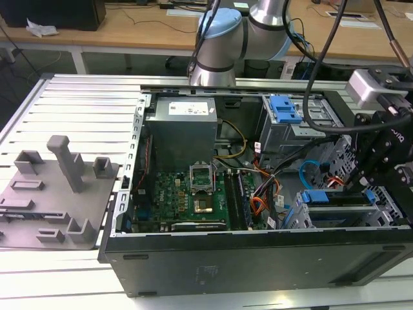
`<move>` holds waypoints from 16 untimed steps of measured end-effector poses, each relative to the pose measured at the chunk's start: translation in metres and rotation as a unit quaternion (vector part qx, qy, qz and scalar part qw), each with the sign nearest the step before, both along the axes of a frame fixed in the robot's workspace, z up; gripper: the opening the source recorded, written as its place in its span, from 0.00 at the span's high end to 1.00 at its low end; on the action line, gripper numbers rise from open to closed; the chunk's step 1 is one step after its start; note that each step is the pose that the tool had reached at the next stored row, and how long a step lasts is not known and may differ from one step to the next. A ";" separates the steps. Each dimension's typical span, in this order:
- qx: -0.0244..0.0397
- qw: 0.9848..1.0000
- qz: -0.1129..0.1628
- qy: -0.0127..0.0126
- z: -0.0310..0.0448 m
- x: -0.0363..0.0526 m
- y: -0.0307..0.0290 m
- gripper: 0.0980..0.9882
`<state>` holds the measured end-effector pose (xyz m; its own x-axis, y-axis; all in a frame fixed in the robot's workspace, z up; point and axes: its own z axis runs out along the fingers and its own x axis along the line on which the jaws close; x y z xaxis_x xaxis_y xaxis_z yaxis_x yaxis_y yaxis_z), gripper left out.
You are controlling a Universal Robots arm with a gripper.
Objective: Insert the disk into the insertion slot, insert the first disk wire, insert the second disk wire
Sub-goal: 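Insert the first disk wire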
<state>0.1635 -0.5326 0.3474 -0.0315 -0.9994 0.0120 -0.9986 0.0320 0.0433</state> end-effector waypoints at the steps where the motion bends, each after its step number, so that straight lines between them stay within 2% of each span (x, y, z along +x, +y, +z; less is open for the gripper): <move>1: 0.000 1.000 0.000 0.000 -0.0004 0.0005 0.0000 0.93; 11: 0.001 1.000 0.003 0.000 -0.0005 0.0032 -0.0001 0.93; 16: 0.003 1.000 0.005 0.000 -0.0008 0.0036 -0.0025 0.93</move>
<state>0.1670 -0.5351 0.3466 -0.0207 -0.9998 0.0055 -0.9988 0.0209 0.0434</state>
